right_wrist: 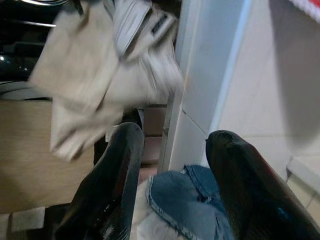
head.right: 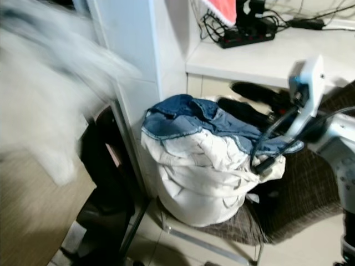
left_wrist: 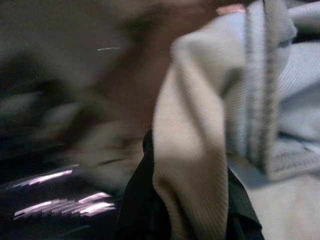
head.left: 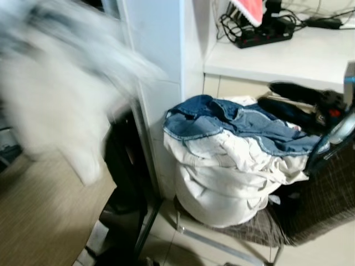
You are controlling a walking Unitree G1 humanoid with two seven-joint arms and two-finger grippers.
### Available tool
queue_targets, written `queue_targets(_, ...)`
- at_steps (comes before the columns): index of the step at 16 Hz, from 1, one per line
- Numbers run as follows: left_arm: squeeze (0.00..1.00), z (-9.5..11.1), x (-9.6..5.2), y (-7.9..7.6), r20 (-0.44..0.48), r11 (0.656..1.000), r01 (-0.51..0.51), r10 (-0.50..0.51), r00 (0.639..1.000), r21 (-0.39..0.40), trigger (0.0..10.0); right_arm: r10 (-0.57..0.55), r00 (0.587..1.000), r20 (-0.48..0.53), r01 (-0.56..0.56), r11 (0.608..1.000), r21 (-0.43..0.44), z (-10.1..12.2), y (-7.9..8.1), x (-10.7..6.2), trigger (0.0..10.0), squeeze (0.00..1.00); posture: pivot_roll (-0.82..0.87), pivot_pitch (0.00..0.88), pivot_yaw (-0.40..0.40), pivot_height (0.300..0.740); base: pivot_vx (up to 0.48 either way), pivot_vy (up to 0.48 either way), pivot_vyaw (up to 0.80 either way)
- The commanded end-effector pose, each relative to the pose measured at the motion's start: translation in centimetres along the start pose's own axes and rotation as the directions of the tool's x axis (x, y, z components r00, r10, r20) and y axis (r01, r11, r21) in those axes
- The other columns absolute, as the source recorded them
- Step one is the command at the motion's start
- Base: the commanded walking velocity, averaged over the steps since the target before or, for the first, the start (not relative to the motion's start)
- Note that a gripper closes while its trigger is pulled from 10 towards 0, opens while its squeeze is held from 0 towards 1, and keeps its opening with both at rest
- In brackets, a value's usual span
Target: Clothes washing
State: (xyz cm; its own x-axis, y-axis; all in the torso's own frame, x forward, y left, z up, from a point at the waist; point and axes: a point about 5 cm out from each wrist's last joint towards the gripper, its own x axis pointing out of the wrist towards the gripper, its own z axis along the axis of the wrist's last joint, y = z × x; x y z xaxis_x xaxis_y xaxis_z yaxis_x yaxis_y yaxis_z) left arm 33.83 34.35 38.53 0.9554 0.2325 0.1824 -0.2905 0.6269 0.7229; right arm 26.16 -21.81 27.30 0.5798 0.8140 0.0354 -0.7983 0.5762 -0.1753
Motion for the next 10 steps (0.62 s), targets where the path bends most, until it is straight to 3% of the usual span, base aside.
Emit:
queue_targets(1, 0.00, 1.1, -0.4, 3.0, 0.054, 0.972, -0.236, 0.234, 0.971, 0.021, 0.0, -0.010, 1.000, 0.023, 0.011, 1.000, -0.018, 0.7, 0.0, 0.5, 10.0, 0.00, -0.09, 0.000, 0.083, 0.740, 0.000, 0.000, 0.00)
queue_targets(2, 0.00, 0.1, 0.3, 0.5, 0.042, 0.984, -0.176, 0.175, 0.984, 0.011, 0.0, 0.001, 1.000, 0.026, -0.001, 1.000, -0.022, 0.6, 0.3, 1.1, 10.0, 0.00, -0.09, 0.000, 0.086, 0.740, 0.000, 0.000, 0.00)
queue_targets(3, 0.00, -0.5, 0.6, -1.0, 0.029, 0.992, -0.125, 0.125, 0.992, 0.000, 0.0, 0.009, 1.000, 0.027, -0.008, 1.000, -0.022, 0.5, 0.5, 1.4, 10.0, 0.00, -0.09, 0.000, 0.087, 0.740, 0.000, 0.000, 0.00)
queue_targets(4, 0.00, -2.3, 1.0, -3.4, -0.036, 0.998, -0.065, 0.066, 0.997, 0.024, 0.0, 0.038, 0.999, 0.028, -0.038, 0.999, -0.021, 0.4, 1.2, 2.4, 10.0, 0.00, -0.09, 0.000, 0.094, 0.740, 0.000, 0.000, 0.00)
queue_targets(6, 0.00, -4.5, 1.0, -4.2, -0.132, 0.995, -0.068, 0.077, 0.988, 0.069, 0.0, 0.091, 0.996, 0.025, -0.090, 0.996, -0.014, 0.2, 2.5, 3.2, 10.0, 0.00, -0.10, 0.000, 0.102, 0.740, 0.000, 0.000, 0.00)
queue_targets(7, 0.00, -6.7, 0.8, -4.7, -0.244, 0.989, -0.043, 0.078, 0.967, 0.144, 5.8, 0.117, 0.993, 0.023, -0.117, 0.993, -0.006, 0.1, 3.5, 3.7, 10.0, 0.00, -0.10, 0.000, 0.106, 0.740, 0.000, 0.000, 0.00)
queue_targets(8, 0.00, -9.0, 0.1, -5.0, -0.342, 0.984, -0.019, 0.080, 0.936, 0.178, 10.0, 0.173, 0.985, 0.022, -0.173, 0.985, 0.010, -0.2, 4.9, 4.4, 10.0, 0.00, -0.11, 0.000, 0.108, 0.740, 0.000, 0.000, 0.00)
queue_targets(9, 0.00, -10.8, -0.5, -5.8, -0.427, 0.991, 0.046, 0.011, 0.904, 0.125, 10.0, 0.206, 0.978, 0.017, -0.206, 0.978, 0.022, -0.5, 5.9, 5.0, 10.0, 0.00, -0.11, 0.000, 0.109, 0.740, 0.000, 0.000, 0.00)
queue_targets(10, 0.82, -12.1, -1.1, -6.7, -0.481, 0.995, 0.093, -0.062, 0.874, 0.041, 10.0, 0.211, 0.977, 0.008, -0.211, 0.977, 0.030, -0.9, 6.5, 5.7, 10.0, 0.00, -0.11, 0.000, 0.110, 0.740, 0.000, 0.000, 0.00)
